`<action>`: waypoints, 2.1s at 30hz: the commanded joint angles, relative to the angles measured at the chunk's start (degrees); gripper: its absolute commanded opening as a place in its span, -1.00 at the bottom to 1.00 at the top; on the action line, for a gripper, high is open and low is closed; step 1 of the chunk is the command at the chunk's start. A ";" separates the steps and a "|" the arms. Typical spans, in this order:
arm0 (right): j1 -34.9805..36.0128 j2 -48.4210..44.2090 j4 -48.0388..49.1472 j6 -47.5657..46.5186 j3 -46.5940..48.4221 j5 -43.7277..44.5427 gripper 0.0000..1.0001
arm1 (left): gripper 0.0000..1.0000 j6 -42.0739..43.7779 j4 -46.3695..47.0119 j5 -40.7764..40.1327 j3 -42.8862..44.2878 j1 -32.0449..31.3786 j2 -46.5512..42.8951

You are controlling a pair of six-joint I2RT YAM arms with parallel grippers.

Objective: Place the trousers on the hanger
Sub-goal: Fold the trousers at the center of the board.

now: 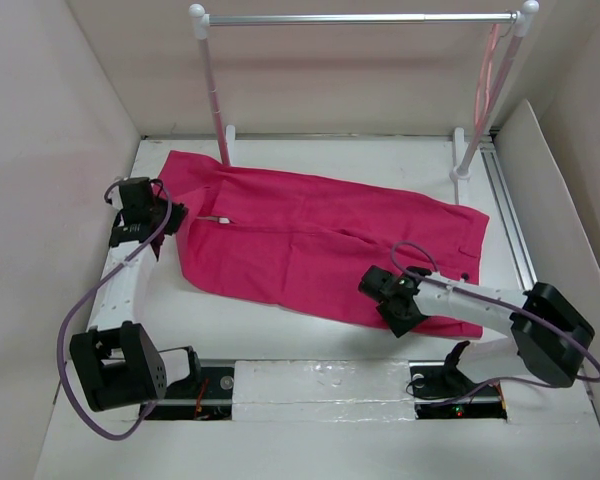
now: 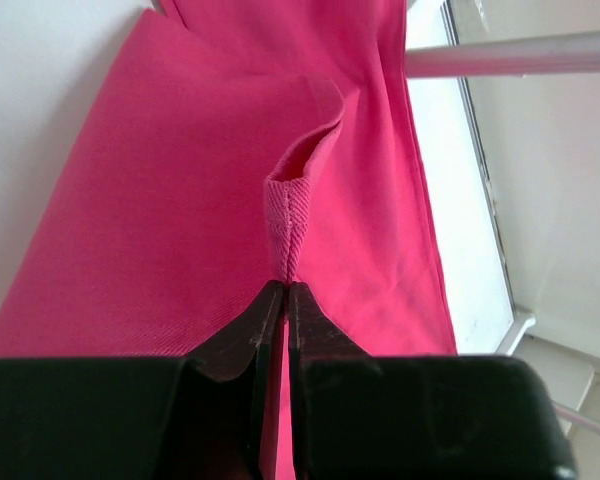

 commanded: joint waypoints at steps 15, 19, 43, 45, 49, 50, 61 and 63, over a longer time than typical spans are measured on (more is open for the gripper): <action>-7.80 -21.68 -7.44 -43.76 4.70 13.76 -1.00 | -1.00 3.15 -6.98 -12.76 16.41 0.72 7.63; -14.39 -20.82 -4.19 -66.82 6.01 11.74 -1.00 | -1.00 5.00 -8.57 -21.78 19.93 0.72 8.25; -44.54 8.17 24.89 -124.38 39.84 -2.07 -1.00 | -1.00 14.67 -7.51 -39.31 54.29 0.72 35.81; -45.16 14.65 25.52 -125.70 44.66 -2.49 -1.00 | -1.00 14.41 -7.85 -38.79 57.53 0.72 39.17; -45.69 24.70 27.88 -127.46 49.95 -1.19 -0.99 | -1.00 15.02 -5.93 -35.80 60.88 0.72 47.17; -45.69 26.20 28.33 -127.21 50.48 -0.23 -0.90 | -1.00 15.20 -5.93 -35.36 62.02 0.72 48.92; -34.82 23.78 25.53 -123.69 48.67 2.95 0.89 | -0.39 21.25 2.15 -26.23 74.26 0.72 62.56; -32.52 20.16 25.35 -122.55 45.41 0.85 0.90 | 0.61 22.92 2.42 -24.56 73.55 0.72 62.74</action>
